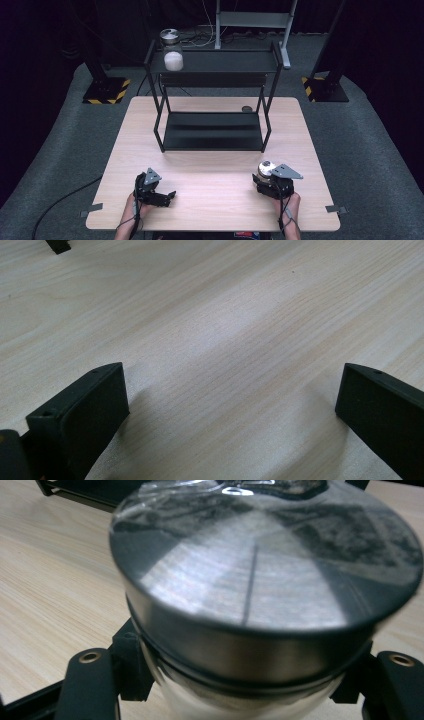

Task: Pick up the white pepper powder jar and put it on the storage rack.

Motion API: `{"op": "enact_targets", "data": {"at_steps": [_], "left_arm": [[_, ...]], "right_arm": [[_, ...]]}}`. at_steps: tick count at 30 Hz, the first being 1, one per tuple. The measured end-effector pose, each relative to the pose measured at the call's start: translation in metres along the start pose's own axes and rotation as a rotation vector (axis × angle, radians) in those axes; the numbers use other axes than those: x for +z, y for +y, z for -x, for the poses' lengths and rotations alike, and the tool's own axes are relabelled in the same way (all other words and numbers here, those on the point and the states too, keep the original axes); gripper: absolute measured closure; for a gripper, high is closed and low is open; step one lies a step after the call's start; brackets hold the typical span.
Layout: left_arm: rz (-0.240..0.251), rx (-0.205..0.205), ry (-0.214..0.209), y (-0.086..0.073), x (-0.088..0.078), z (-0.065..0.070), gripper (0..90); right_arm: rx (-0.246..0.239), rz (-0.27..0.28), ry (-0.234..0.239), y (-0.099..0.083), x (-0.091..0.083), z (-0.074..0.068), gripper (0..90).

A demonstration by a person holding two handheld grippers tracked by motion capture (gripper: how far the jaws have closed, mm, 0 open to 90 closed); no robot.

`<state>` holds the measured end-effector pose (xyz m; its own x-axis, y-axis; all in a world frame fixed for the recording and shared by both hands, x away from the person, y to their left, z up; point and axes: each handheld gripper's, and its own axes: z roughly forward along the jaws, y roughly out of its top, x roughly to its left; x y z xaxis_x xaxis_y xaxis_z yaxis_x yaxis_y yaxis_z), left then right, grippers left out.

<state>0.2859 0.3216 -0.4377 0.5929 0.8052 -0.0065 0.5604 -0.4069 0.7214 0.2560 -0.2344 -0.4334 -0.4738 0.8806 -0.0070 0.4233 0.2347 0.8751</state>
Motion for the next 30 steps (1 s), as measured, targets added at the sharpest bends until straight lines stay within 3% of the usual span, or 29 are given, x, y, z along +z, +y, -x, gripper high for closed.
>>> {"op": "enact_targets", "data": {"at_steps": [13, 30], "left_arm": [[0.001, -0.001, 0.0, 0.0, 0.0, 0.0, 0.1], [0.001, -0.002, 0.0, 0.0, 0.0, 0.0, 0.2]], "right_arm": [[-0.026, 0.056, 0.039, 0.032, -0.014, 0.004, 30.8], [-0.074, 0.074, 0.045, 0.071, -0.011, 0.007, 30.8]]}}
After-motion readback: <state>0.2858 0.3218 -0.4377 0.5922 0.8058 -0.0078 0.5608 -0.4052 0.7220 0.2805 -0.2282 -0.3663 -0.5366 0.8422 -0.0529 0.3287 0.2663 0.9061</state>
